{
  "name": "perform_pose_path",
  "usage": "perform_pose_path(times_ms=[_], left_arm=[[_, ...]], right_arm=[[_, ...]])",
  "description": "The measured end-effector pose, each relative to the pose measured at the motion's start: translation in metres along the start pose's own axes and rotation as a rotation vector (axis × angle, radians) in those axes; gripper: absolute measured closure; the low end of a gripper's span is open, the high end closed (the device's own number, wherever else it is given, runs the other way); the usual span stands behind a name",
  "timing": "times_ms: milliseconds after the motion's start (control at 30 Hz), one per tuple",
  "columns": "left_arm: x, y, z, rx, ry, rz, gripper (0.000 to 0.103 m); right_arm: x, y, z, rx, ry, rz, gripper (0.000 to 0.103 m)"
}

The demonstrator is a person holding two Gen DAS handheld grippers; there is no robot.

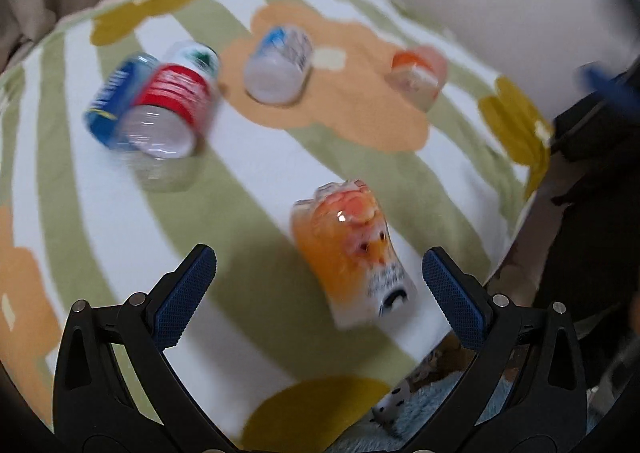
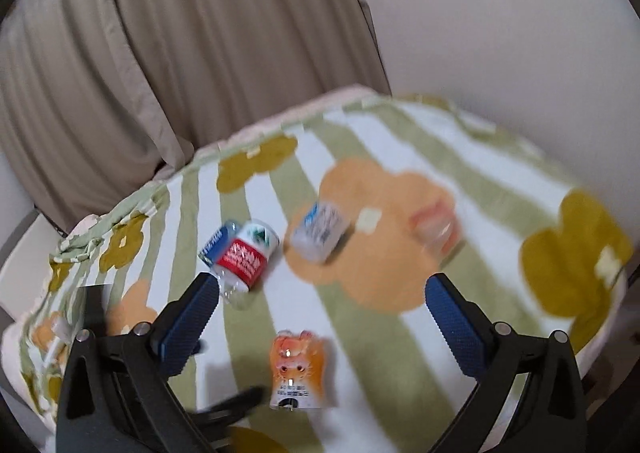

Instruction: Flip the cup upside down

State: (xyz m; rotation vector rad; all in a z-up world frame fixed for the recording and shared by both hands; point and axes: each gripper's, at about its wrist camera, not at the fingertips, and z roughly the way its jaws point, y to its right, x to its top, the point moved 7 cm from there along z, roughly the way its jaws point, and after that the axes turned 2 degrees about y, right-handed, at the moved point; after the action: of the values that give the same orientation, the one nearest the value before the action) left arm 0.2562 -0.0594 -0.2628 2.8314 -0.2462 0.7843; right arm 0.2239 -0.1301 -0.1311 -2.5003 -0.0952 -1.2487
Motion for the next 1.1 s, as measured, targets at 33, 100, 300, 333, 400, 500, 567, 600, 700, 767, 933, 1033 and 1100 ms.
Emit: perform_pose_path(times_ms=[33, 100, 300, 333, 400, 500, 567, 600, 700, 767, 933, 1033, 1100], left_arm=[[0.002, 0.001, 0.009, 0.007, -0.022, -0.010, 0.003], [0.005, 0.003, 0.025, -0.003, -0.067, -0.045, 0.013], [0.002, 0.005, 0.052, -0.031, -0.188, -0.045, 0.032], [0.002, 0.006, 0.054, -0.045, -0.208, -0.043, 0.037], [0.003, 0.009, 0.057, -0.056, -0.246, -0.013, 0.044], [0.004, 0.015, 0.058, -0.053, -0.295, 0.073, 0.044], [0.004, 0.020, 0.058, -0.061, -0.338, 0.155, 0.044], [0.004, 0.021, 0.058, -0.063, -0.360, 0.194, 0.044], [0.000, 0.025, 0.058, -0.067, -0.410, 0.292, 0.044], [0.001, 0.027, 0.057, -0.077, -0.422, 0.316, 0.044], [0.012, 0.021, 0.047, -0.068, -0.383, 0.253, 0.035], [0.017, 0.014, 0.039, -0.091, -0.348, 0.151, 0.011], [0.020, 0.004, 0.036, -0.102, -0.342, 0.099, 0.010]], right_arm=[[0.003, -0.001, -0.005, 0.007, 0.005, -0.007, 0.000], [0.006, -0.004, -0.016, 0.022, 0.026, -0.022, 0.000], [0.013, -0.004, -0.034, 0.051, 0.075, -0.032, 0.000], [0.014, -0.003, -0.038, 0.058, 0.082, -0.028, 0.000], [0.015, -0.002, -0.043, 0.067, 0.097, -0.019, 0.000], [0.018, -0.003, -0.051, 0.088, 0.122, -0.011, 0.000], [0.021, -0.003, -0.055, 0.097, 0.140, -0.009, 0.000], [0.022, -0.003, -0.058, 0.098, 0.149, -0.011, 0.000], [0.023, -0.005, -0.060, 0.098, 0.159, -0.019, 0.000], [0.023, -0.006, -0.061, 0.100, 0.161, -0.021, 0.000], [0.022, -0.005, -0.060, 0.098, 0.166, -0.029, 0.000], [0.023, -0.005, -0.062, 0.099, 0.177, -0.035, 0.000], [0.023, -0.005, -0.063, 0.104, 0.180, -0.034, 0.000]])
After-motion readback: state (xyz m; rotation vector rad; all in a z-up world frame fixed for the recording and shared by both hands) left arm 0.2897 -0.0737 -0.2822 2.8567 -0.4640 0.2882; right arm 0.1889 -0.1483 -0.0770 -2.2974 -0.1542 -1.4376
